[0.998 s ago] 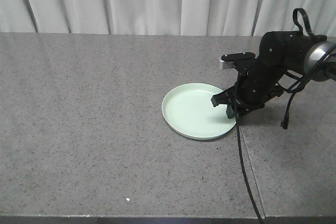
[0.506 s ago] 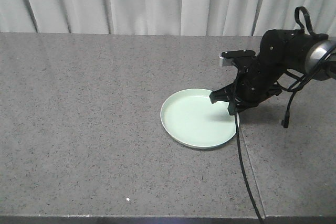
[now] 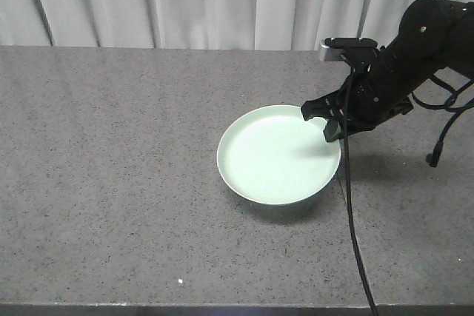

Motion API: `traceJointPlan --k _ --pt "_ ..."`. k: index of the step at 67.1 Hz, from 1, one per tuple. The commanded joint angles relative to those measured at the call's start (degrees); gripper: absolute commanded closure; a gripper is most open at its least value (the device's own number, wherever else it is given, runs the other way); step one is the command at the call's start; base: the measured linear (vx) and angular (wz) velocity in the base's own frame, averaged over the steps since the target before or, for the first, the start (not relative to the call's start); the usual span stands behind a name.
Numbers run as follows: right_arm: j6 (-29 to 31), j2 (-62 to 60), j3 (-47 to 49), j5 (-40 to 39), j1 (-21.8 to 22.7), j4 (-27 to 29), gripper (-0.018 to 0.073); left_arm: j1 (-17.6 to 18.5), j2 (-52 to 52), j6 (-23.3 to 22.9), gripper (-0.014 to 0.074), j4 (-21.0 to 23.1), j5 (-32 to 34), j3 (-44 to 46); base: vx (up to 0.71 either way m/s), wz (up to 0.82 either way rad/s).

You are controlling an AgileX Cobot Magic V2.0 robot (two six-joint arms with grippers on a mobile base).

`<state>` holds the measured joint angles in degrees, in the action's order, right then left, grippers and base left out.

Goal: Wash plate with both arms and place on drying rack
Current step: 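Close the right gripper on the plate rim and lift it up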

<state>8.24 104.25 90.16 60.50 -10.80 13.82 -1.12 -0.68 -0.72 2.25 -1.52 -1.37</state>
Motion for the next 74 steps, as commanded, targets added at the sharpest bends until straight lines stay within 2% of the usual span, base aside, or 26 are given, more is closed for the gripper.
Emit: traceJointPlan --k 1,11,34,59,74 --pt "1.0 -5.4 1.3 0.2 0.2 2.7 0.0564 0.1 -0.8 -0.3 0.0603 0.2 4.2 1.6 0.0 0.0" --pt "1.9 -10.3 -2.7 -0.2 0.1 5.6 0.0562 0.1 -0.8 -0.3 0.0603 0.2 4.2 1.6 0.0 0.0" --pt "9.5 -20.7 -16.6 -1.9 -0.2 15.9 0.0562 0.1 -0.8 -0.3 0.0603 0.2 4.2 1.6 0.0 0.0" --pt "9.6 -22.4 -20.8 -3.9 -11.1 16.1 0.0562 0.1 -0.8 -0.3 0.0603 0.2 4.2 1.6 0.0 0.0" --pt "9.6 -22.4 -20.8 -3.9 -12.5 16.9 0.0562 0.1 -0.8 -0.3 0.0603 0.2 4.2 1.6 0.0 0.0"
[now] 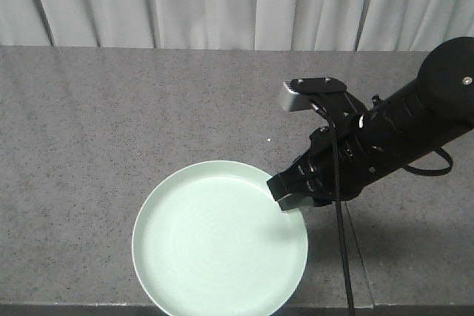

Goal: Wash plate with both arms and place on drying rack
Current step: 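Close the right gripper on the plate rim and lift it up, then hold the plate raised in the right gripper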

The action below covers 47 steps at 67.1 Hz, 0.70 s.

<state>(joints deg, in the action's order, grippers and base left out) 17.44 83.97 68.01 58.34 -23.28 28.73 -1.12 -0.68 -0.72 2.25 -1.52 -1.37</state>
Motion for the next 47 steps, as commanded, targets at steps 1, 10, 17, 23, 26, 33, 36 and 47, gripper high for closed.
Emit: traceJointPlan --k 1,10,17,23,26,33,36,47 --pt "0.5 -2.1 1.4 -1.7 0.0 1.9 0.0562 0.1 -0.8 -0.3 0.0603 0.2 4.2 1.6 0.0 0.0" --pt "0.6 -2.7 1.4 -1.7 0.0 1.9 0.0562 0.1 -0.8 -0.3 0.0603 0.2 4.2 1.6 0.0 0.0" --pt "1.3 -4.1 1.4 -2.2 0.0 1.9 0.0562 0.1 -0.8 -0.3 0.0603 0.2 4.2 1.6 0.0 0.0" --pt "1.5 -4.9 1.4 -1.8 0.0 1.8 0.0562 0.1 -0.8 -0.3 0.0603 0.2 4.2 1.6 0.0 0.0" --pt "1.5 -5.3 1.4 -1.5 0.0 1.7 0.0561 0.1 -0.8 -0.3 0.0603 0.2 4.2 1.6 0.0 0.0" --pt "1.5 -5.9 1.4 0.1 0.0 2.3 0.0561 0.1 -0.8 -0.3 0.0603 0.2 4.2 1.6 0.0 0.0" --pt "1.5 -6.2 1.4 0.5 0.0 2.8 0.0561 0.1 -0.8 -0.3 0.0603 0.2 4.2 1.6 0.0 0.0" --pt "1.5 -8.0 1.4 0.3 0.0 3.2 0.0561 0.1 -0.8 -0.3 0.0603 0.2 4.2 1.6 0.0 0.0"
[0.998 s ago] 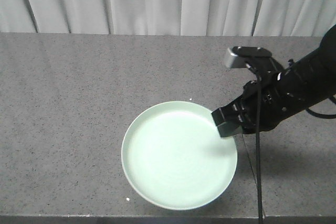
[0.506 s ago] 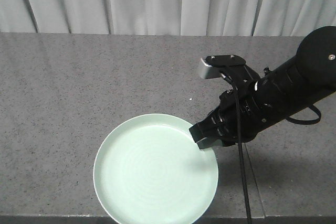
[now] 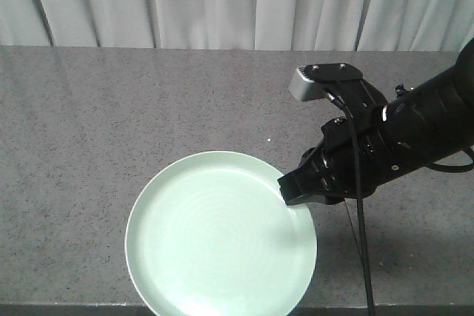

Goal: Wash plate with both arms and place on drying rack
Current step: 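Hold the plate raised in the right gripper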

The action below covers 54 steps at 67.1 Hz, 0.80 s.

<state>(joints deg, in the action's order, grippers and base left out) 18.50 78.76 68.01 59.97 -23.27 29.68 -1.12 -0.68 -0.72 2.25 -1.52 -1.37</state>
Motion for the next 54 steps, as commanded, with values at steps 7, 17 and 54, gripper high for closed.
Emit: traceJointPlan --k 7,17,54 --pt "0.5 -3.3 1.4 -0.8 0.0 2.2 0.0561 0.1 -0.8 -0.3 0.0603 0.2 4.2 1.6 0.0 0.0" --pt "0.5 -3.3 1.4 -0.1 0.0 2.2 0.0561 0.1 -0.8 -0.3 0.0603 0.2 4.2 1.6 0.0 0.0" --pt "0.5 -3.3 1.4 -0.1 0.0 2.2 0.0561 0.1 -0.8 -0.3 0.0603 0.2 4.2 1.6 0.0 0.0"
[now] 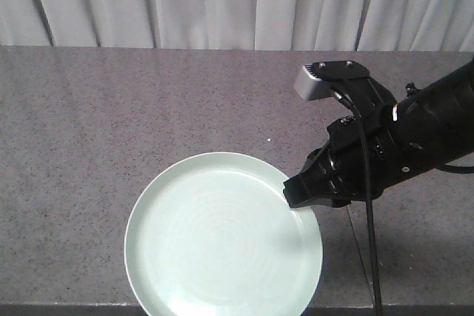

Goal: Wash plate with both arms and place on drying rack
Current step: 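Hold the plate raised in the right gripper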

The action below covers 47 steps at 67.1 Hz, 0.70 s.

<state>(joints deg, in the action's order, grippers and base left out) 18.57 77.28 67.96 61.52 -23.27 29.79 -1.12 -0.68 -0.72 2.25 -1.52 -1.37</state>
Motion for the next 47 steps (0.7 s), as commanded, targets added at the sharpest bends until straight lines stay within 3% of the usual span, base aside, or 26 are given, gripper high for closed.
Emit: traceJointPlan --k 1,47 --pt "0.4 -1.8 1.4 -1.6 0.0 2.1 0.0561 0.1 -0.8 -0.3 0.0603 0.2 4.2 1.6 0.0 0.0" --pt "0.4 -1.8 1.4 -1.6 0.0 2.1 0.0561 0.1 -0.8 -0.3 0.0603 0.2 4.2 1.6 0.0 0.0"
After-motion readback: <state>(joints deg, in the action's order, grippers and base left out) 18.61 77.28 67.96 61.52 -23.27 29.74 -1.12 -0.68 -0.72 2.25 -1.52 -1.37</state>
